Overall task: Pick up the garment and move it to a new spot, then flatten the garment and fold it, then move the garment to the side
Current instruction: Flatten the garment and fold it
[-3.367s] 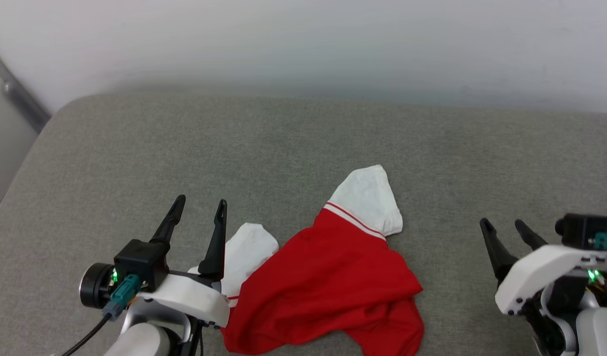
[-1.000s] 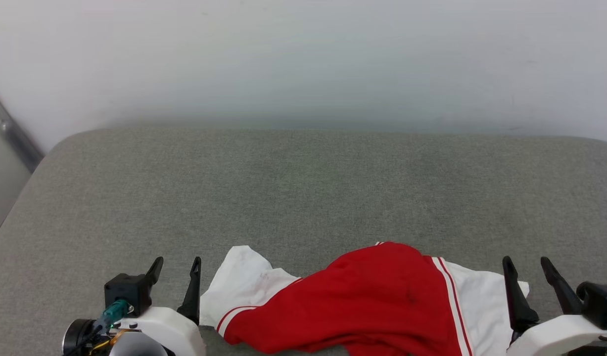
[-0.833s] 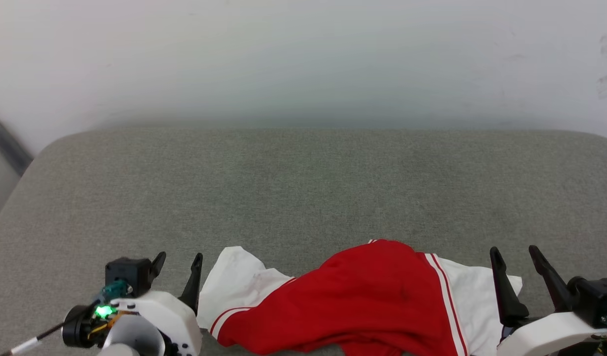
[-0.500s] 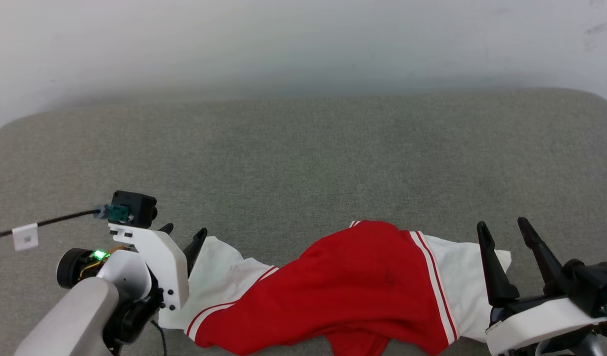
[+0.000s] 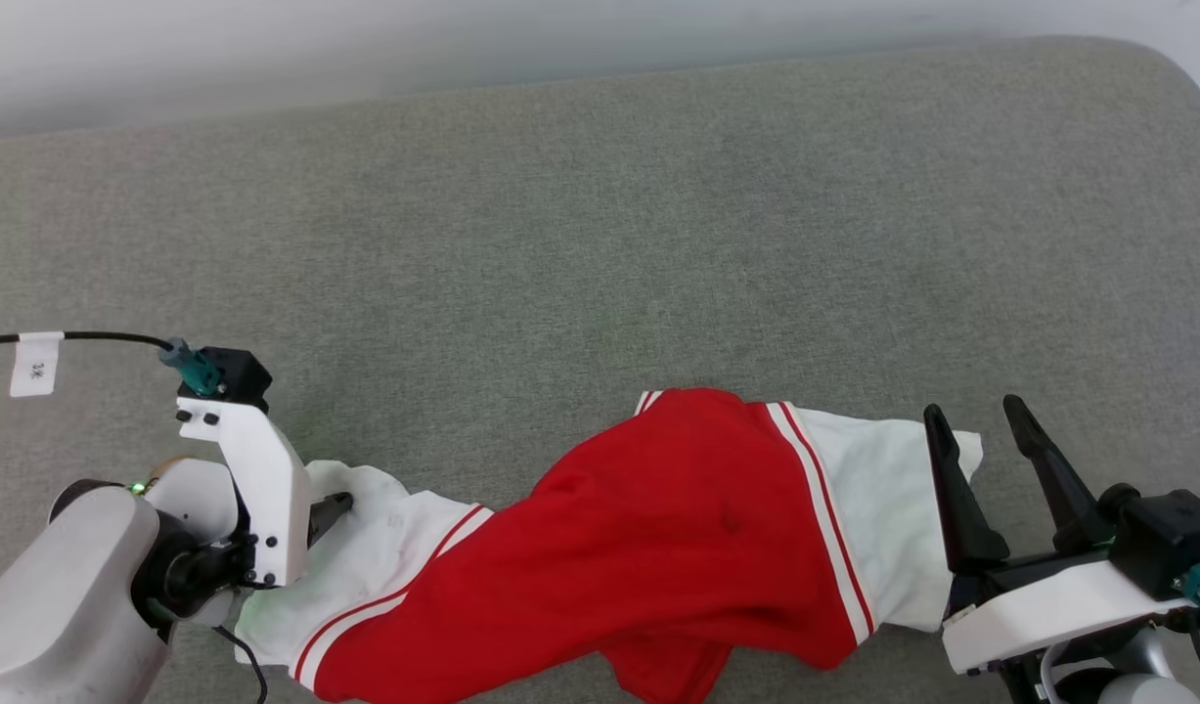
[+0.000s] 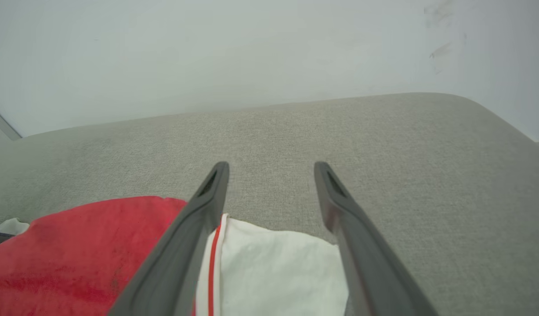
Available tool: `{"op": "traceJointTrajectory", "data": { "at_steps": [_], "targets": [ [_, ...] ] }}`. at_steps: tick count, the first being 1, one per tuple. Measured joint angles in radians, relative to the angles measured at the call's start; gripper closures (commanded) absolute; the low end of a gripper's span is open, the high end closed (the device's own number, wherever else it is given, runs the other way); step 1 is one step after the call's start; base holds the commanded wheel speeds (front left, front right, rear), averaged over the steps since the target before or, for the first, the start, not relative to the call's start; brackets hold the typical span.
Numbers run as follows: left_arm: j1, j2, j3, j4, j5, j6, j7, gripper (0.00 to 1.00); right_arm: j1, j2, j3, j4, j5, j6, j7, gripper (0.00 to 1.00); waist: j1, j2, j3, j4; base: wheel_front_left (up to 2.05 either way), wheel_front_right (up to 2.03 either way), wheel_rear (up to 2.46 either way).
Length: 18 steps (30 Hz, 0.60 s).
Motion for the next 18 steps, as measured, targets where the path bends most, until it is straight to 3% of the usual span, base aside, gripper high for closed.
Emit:
{"op": "traceJointTrajectory", "data": {
  "at_steps": [1, 2, 5, 11, 16, 17, 18],
  "targets": [
    [-0.005, 0.001, -0.001, 0.003, -0.010, -0.006, 0.015, 0.74, -0.001, 0.000, -0.002, 0.004, 0.002, 0.000, -0.001, 0.00, 0.0000, 0.0000, 0.005, -0.005, 0.00, 0.00, 0.00],
    [-0.008, 0.001, -0.001, 0.004, -0.012, -0.007, 0.025, 1.00, -0.001, 0.000, -0.006, 0.007, 0.004, 0.000, -0.004, 0.00, 0.0000, 0.0000, 0.008, -0.008, 0.00, 0.00, 0.00],
    [-0.009, -0.003, -0.002, 0.006, -0.010, -0.006, 0.012, 1.00, -0.003, 0.000, -0.025, 0.016, 0.007, 0.000, -0.003, 0.00, 0.0000, 0.0000, 0.004, -0.009, 0.00, 0.00, 0.00],
    [0.032, -0.040, -0.005, 0.000, 0.036, 0.035, -0.116, 1.00, -0.003, 0.001, -0.083, 0.049, 0.077, 0.000, 0.071, 0.00, 0.0001, 0.0000, -0.036, 0.008, 0.00, 0.00, 0.00],
    [0.077, -0.060, 0.013, -0.079, 0.066, 0.085, -0.230, 1.00, -0.005, 0.001, -0.188, 0.113, 0.109, 0.000, 0.321, 0.00, 0.0001, 0.0000, -0.085, 0.046, 0.00, 0.00, 0.00],
    [0.096, -0.057, 0.026, -0.173, 0.081, 0.113, -0.271, 1.00, -0.036, -0.009, -0.262, 0.146, 0.099, 0.000, 0.567, 0.00, 0.0001, 0.0000, -0.102, 0.077, 0.00, 0.00, 0.00],
    [0.097, -0.054, 0.028, -0.195, 0.083, 0.119, -0.274, 1.00, -0.048, -0.013, -0.276, 0.150, 0.099, 0.000, 0.623, 0.00, 0.0001, 0.0000, -0.102, 0.086, 0.00, 0.00, 0.00]
  ]
}}
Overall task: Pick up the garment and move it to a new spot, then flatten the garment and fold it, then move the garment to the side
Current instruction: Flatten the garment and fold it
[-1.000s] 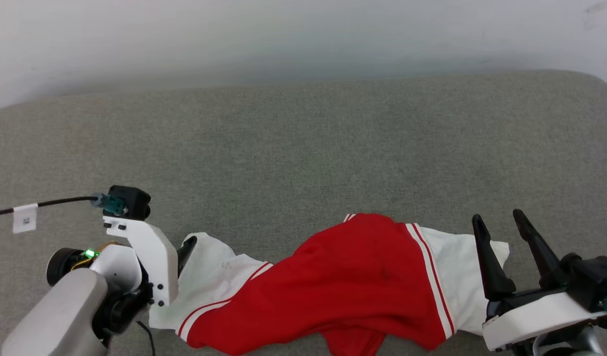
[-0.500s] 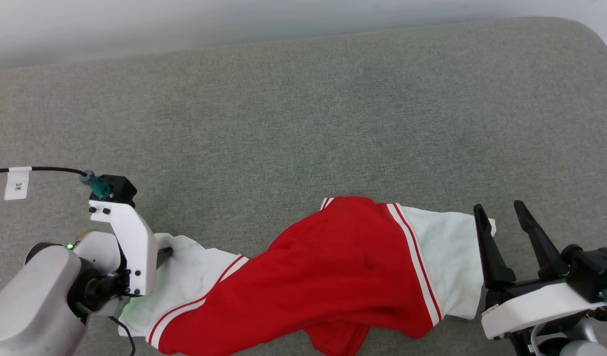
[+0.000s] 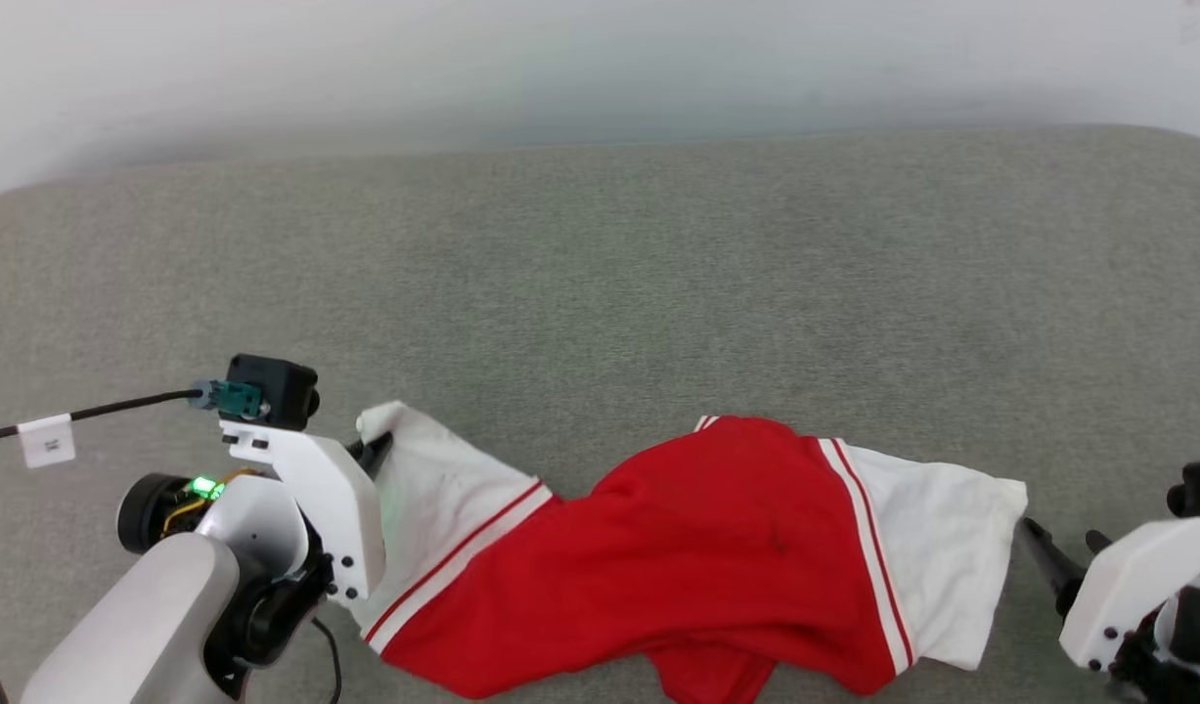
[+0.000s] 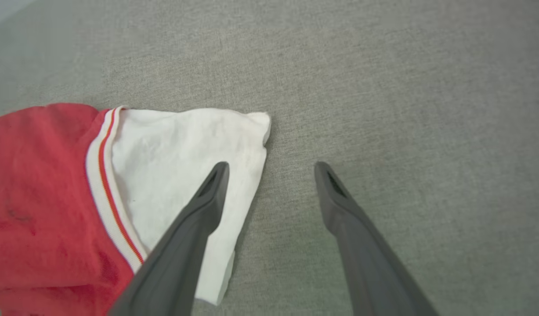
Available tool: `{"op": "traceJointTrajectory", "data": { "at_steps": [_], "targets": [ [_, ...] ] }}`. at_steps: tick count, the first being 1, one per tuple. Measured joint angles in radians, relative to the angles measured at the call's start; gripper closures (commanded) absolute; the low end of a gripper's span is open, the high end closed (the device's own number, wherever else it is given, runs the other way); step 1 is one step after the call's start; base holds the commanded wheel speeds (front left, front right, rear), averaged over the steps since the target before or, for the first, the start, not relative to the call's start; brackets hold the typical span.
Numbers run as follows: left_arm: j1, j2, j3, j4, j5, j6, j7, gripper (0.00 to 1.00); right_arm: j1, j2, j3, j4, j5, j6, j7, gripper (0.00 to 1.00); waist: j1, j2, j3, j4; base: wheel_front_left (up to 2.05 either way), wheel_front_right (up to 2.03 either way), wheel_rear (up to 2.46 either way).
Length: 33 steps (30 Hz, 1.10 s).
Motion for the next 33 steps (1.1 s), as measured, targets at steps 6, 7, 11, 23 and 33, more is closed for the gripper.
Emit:
{"op": "traceJointTrajectory", "data": {
  "at_steps": [6, 7, 11, 23, 33],
  "targets": [
    [-0.004, 0.009, 0.007, -0.133, 0.034, 0.025, -0.026, 1.00, -0.092, -0.026, -0.018, 0.023, -0.007, 0.000, 0.216, 0.00, 0.0000, 0.0000, 0.035, 0.043, 0.00, 0.00, 0.00],
    [-0.007, 0.009, 0.007, -0.150, 0.038, 0.027, -0.026, 1.00, -0.107, -0.031, -0.017, 0.030, -0.013, 0.000, 0.231, 0.00, 0.0001, 0.0000, 0.044, 0.051, 0.00, 0.00, 0.00],
    [-0.027, 0.007, 0.003, -0.202, 0.053, 0.035, -0.029, 1.00, -0.147, -0.042, -0.028, 0.056, -0.035, 0.000, 0.278, 0.00, 0.0000, 0.0000, 0.080, 0.081, 0.00, 0.00, 0.00],
    [-0.038, 0.018, -0.001, -0.242, 0.061, 0.035, -0.034, 1.00, -0.204, -0.056, -0.021, 0.137, -0.039, 0.000, 0.336, 1.00, 0.0000, 0.0000, 0.114, 0.115, 0.00, 0.00, 0.00],
    [-0.095, 0.008, 0.040, -0.152, 0.080, 0.052, -0.091, 1.00, -0.290, -0.164, 0.078, 0.114, -0.049, 0.000, 0.108, 1.00, 0.0000, 0.0000, -0.016, 0.086, 0.00, 0.00, 0.00]
  ]
}}
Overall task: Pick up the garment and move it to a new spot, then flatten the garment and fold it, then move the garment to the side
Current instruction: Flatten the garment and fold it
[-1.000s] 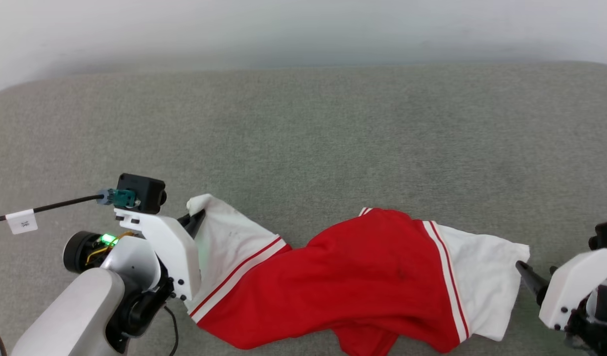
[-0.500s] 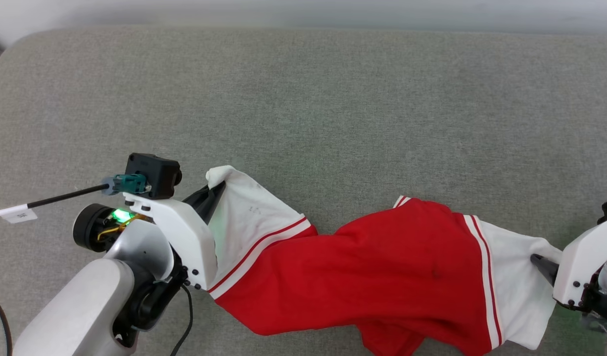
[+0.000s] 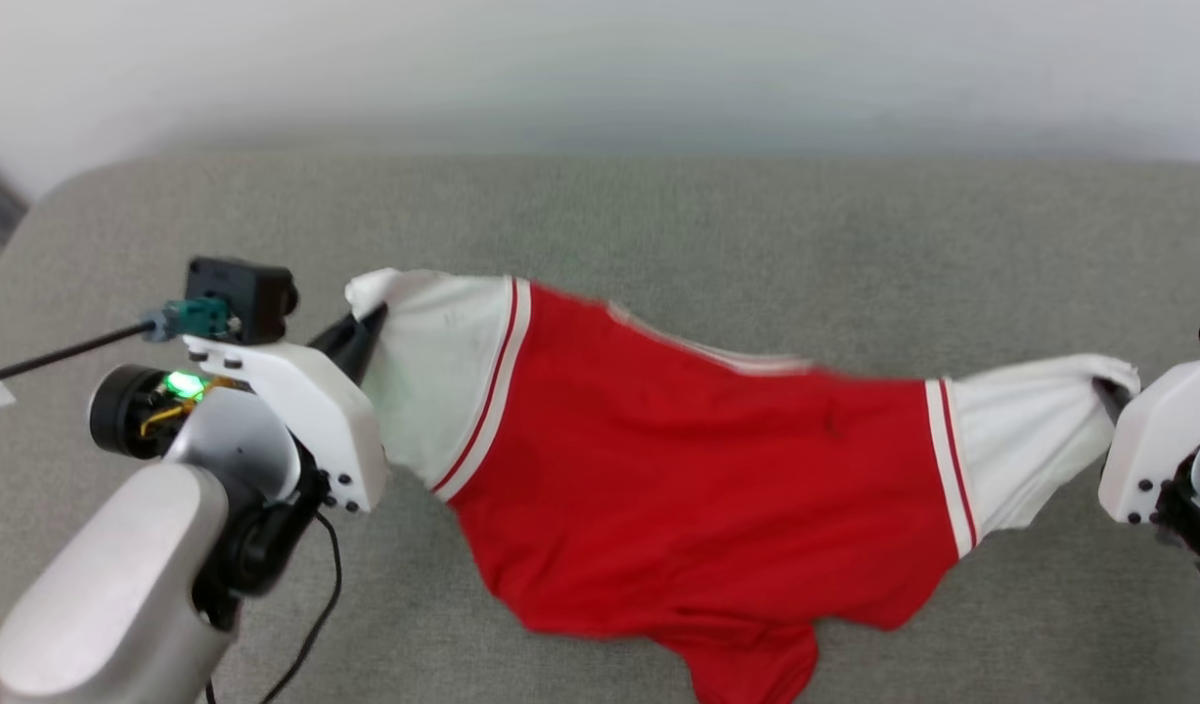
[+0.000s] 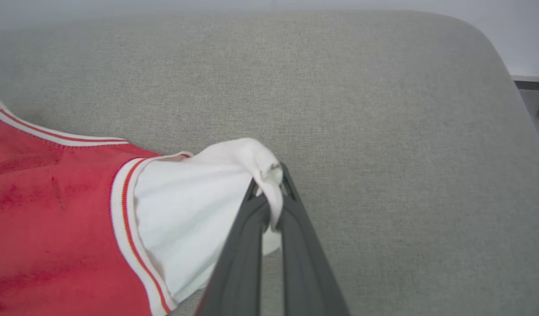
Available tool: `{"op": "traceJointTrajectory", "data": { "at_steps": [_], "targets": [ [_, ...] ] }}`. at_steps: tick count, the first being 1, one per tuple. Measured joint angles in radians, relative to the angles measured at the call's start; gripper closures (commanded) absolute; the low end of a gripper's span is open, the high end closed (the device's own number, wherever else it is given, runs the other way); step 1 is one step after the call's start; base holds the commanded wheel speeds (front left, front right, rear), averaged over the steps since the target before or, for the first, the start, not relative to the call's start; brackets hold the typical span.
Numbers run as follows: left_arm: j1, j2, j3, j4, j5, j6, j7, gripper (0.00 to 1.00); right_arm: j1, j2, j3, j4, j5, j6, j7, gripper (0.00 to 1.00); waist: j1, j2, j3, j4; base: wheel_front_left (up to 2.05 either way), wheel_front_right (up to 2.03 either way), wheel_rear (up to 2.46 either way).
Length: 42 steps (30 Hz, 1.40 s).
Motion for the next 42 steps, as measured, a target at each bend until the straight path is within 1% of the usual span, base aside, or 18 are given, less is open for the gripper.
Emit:
{"op": "traceJointTrajectory", "data": {
  "at_steps": [3, 6, 9, 13, 16, 21, 26, 29, 32, 37, 42],
  "targets": [
    [-0.048, -0.009, 0.011, 0.067, 0.004, -0.007, -0.013, 1.00, -0.049, -0.021, 0.027, 0.027, -0.011, 0.000, -0.046, 1.00, 0.0000, 0.0000, -0.045, -0.008, 0.00, 0.00, 0.00],
    [-0.109, -0.032, 0.024, 0.138, 0.005, -0.011, -0.038, 1.00, -0.112, -0.038, 0.058, 0.065, -0.020, 0.000, -0.090, 1.00, 0.0000, 0.0000, -0.085, -0.015, 0.00, 0.00, 0.00],
    [-0.170, -0.056, 0.027, 0.226, 0.012, -0.024, -0.056, 1.00, -0.177, -0.055, 0.103, 0.122, -0.022, 0.000, -0.120, 1.00, -0.0001, 0.0000, -0.116, -0.024, 0.00, 0.00, 0.00],
    [-0.280, -0.087, 0.031, 0.355, 0.022, -0.046, -0.082, 1.00, -0.282, -0.071, 0.160, 0.198, -0.017, 0.000, -0.156, 1.00, 0.0000, 0.0000, -0.132, -0.036, 0.00, 0.00, 0.00],
    [-0.365, -0.098, 0.020, 0.449, 0.058, -0.067, -0.114, 1.00, -0.362, -0.079, 0.208, 0.257, -0.009, 0.000, -0.180, 1.00, -0.0001, 0.0000, -0.122, -0.041, 0.00, 0.00, 0.00],
    [-0.526, -0.123, 0.036, 0.588, 0.088, -0.086, -0.199, 1.00, -0.519, -0.087, 0.259, 0.321, -0.007, 0.000, -0.211, 1.00, 0.0000, 0.0000, -0.074, -0.049, 0.00, 0.00, 0.00],
    [-0.683, -0.131, 0.063, 0.691, 0.102, -0.111, -0.276, 1.00, -0.696, -0.081, 0.267, 0.370, -0.043, 0.000, -0.291, 1.00, 0.0000, 0.0000, 0.003, -0.062, 0.00, 0.00, 0.00],
    [-0.786, -0.131, 0.077, 0.731, 0.118, -0.119, -0.335, 1.00, -0.806, -0.075, 0.274, 0.397, -0.085, 0.000, -0.347, 1.00, 0.0000, 0.0000, 0.055, -0.070, 0.00, 0.00, 0.00],
    [-0.874, -0.130, 0.092, 0.768, 0.127, -0.124, -0.391, 1.00, -0.906, -0.056, 0.274, 0.428, -0.119, 0.000, -0.406, 1.00, 0.0001, 0.0000, 0.109, -0.081, 0.00, 0.00, 0.00],
    [-1.004, -0.115, 0.098, 0.808, 0.148, -0.141, -0.441, 1.00, -1.076, -0.033, 0.262, 0.480, -0.178, 0.000, -0.489, 1.00, 0.0001, 0.0000, 0.193, -0.104, 0.00, 0.00, 0.00],
    [-1.112, -0.100, 0.101, 0.825, 0.170, -0.151, -0.477, 1.00, -1.213, -0.016, 0.259, 0.518, -0.217, 0.000, -0.568, 1.00, 0.0001, 0.0000, 0.272, -0.124, 0.00, 0.00, 0.00]
  ]
}}
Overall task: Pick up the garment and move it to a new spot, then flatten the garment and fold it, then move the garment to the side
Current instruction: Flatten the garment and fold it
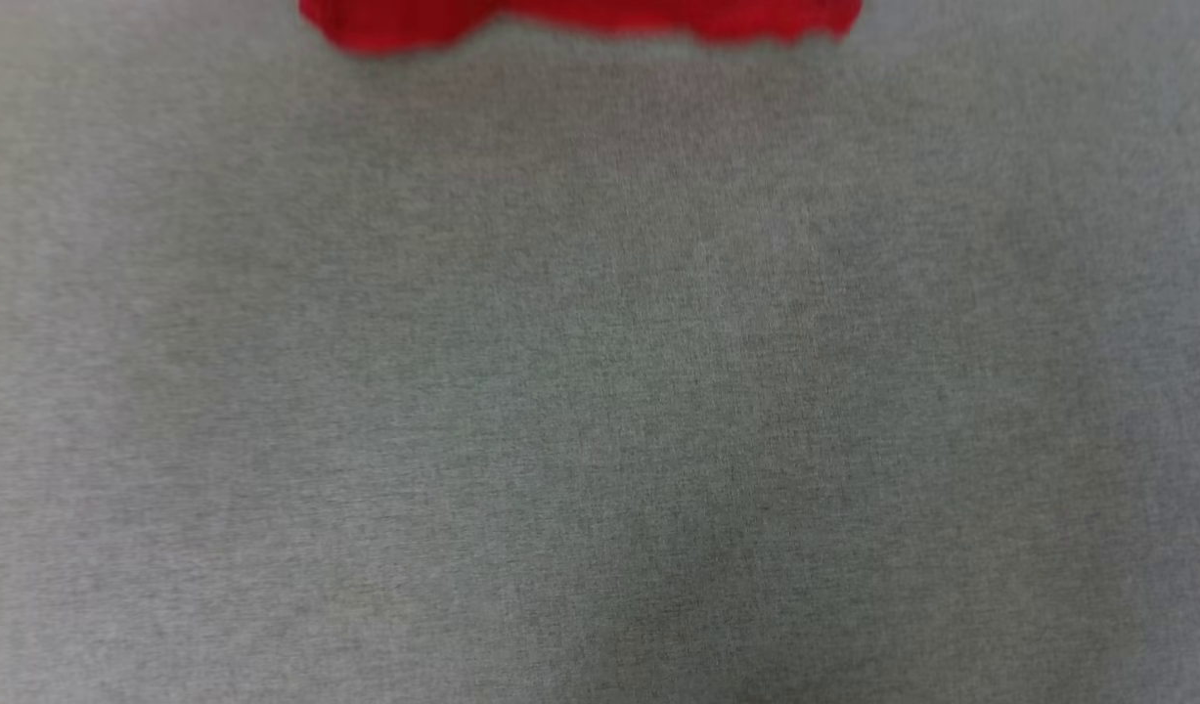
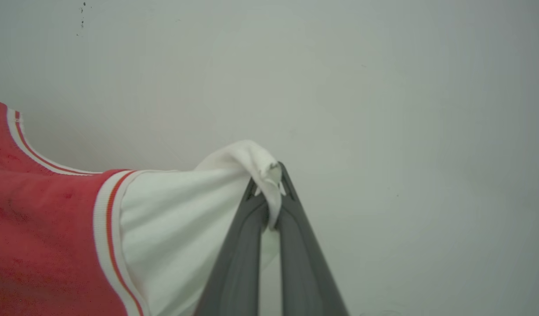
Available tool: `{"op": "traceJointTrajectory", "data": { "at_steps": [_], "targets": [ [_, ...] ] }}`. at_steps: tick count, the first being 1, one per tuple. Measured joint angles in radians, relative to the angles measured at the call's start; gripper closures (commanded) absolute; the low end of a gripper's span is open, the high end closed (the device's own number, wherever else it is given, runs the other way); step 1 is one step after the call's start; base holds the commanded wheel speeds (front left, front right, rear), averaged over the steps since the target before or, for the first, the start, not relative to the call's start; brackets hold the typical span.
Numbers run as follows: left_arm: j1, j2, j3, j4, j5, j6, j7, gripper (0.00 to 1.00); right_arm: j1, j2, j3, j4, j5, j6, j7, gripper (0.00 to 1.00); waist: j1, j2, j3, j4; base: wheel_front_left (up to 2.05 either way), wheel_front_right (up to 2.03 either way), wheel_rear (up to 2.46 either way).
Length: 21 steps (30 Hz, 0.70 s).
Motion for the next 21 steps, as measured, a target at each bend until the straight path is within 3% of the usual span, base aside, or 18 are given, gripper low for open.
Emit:
{"op": "traceJointTrajectory", "data": {
  "at_steps": [8, 21],
  "targets": [
    [-0.075, 0.004, 0.004, 0.038, -0.006, -0.027, -0.022, 1.00, -0.112, 0.014, 0.035, 0.060, -0.002, 0.000, -0.064, 1.00, 0.0000, 0.0000, 0.103, -0.017, 0.00, 0.00, 0.00],
    [-0.038, -0.052, 0.006, 0.174, -0.074, -0.103, -0.021, 1.00, -0.098, 0.042, 0.112, 0.217, 0.058, 0.000, -0.093, 1.00, 0.0000, 0.0000, 0.173, 0.005, 0.00, 0.00, 0.00]
  ]
}}
